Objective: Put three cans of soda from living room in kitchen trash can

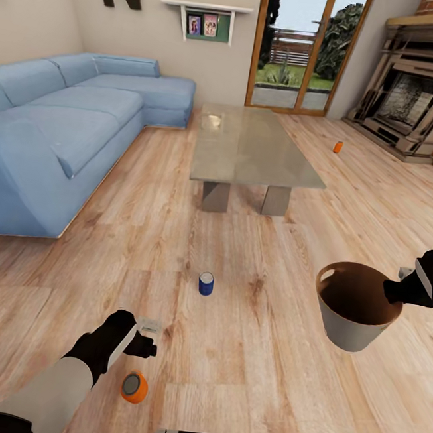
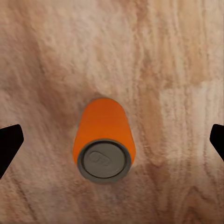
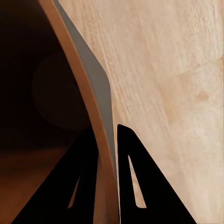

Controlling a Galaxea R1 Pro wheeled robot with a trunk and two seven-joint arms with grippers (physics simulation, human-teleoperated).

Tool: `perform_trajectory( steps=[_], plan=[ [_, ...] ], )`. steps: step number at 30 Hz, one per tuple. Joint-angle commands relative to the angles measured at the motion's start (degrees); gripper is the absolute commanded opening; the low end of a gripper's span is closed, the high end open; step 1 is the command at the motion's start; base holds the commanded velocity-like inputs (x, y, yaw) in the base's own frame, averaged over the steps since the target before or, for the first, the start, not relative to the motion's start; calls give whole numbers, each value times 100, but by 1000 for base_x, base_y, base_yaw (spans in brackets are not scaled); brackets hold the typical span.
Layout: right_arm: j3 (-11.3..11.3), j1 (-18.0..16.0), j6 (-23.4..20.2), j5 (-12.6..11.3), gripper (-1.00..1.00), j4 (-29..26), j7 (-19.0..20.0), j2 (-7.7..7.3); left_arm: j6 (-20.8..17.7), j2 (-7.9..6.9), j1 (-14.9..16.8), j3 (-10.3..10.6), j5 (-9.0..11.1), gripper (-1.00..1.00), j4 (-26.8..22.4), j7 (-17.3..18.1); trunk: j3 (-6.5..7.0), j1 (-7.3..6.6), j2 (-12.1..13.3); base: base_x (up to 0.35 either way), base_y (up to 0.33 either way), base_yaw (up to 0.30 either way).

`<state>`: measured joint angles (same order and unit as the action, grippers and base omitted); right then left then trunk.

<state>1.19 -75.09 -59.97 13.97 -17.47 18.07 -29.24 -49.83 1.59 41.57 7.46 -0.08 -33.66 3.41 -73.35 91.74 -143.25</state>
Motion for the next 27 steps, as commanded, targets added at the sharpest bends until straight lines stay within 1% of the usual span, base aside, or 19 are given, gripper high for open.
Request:
perform_trajectory(
  steps=[1, 10, 19, 23, 27],
  plan=[
    [13, -5, -3, -35, -100, -2, 16, 1, -2, 2, 0, 0, 0, 100, 0, 0, -31, 1, -3, 0, 0, 0],
    [13, -5, -3, -34, -100, -2, 15, -2, -3, 8, 0, 1, -1, 100, 0, 0, -310, 24, -15, 0, 0, 0],
    [-3, -5, -3, -34, -100, -2, 16, -3, -1, 1, 0, 1, 3, 100, 0, 2, -389, 24, -15, 0, 0, 0],
    [-121, -5, -3, -34, -100, -2, 20, -5, -1, 5, 0, 0, 7, 100, 0, 2, -408, 24, -15, 0, 0, 0],
    [-171, -5, -3, -34, -100, -2, 21, -7, 0, 7, 0, -2, 8, 100, -2, 2, -412, 24, -15, 0, 0, 0]
  ],
)
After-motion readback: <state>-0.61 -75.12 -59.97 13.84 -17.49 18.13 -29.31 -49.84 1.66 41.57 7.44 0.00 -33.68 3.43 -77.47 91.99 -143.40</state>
